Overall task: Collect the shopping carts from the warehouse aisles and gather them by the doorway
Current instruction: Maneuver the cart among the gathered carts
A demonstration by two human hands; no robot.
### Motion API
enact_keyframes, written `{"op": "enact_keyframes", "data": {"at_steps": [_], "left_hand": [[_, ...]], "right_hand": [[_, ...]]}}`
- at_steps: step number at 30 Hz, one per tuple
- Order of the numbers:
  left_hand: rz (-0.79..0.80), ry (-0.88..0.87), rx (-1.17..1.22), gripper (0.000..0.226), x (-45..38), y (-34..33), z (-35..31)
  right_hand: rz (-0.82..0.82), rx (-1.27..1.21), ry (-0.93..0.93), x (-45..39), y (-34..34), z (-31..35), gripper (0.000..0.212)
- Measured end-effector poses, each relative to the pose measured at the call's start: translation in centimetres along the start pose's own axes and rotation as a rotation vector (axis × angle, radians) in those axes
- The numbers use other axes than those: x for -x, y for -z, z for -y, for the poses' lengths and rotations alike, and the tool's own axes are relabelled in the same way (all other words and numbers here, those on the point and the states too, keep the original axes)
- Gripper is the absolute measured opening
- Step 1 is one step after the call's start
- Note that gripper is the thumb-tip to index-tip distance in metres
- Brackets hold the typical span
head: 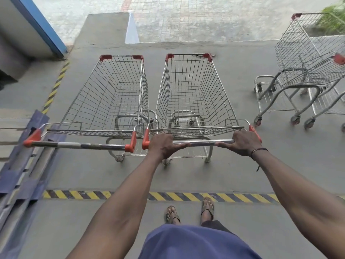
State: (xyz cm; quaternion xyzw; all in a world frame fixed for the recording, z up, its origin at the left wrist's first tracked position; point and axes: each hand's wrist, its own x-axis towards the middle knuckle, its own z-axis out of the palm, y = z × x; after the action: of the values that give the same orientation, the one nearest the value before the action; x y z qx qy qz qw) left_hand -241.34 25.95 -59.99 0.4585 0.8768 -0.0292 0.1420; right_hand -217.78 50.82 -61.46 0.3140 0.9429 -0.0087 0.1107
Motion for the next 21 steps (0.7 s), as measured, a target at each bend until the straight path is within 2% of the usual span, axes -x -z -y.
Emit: {"op": "enact_keyframes", "data": {"at_steps": [15, 21], "left_hand": [[-0.031, -0.031, 0.001, 0.099, 0.7, -0.5, 0.7], [-0.019, -0.054, -0.002, 0.103, 0.6, -0.7, 0.7]], "right_hand": [[0.014, -0.023, -0.004, 1.4, -0.2, 0.7, 0.105], [0.071, -0.089, 0.016, 1.2, -0.2, 0.3, 0.106]]}}
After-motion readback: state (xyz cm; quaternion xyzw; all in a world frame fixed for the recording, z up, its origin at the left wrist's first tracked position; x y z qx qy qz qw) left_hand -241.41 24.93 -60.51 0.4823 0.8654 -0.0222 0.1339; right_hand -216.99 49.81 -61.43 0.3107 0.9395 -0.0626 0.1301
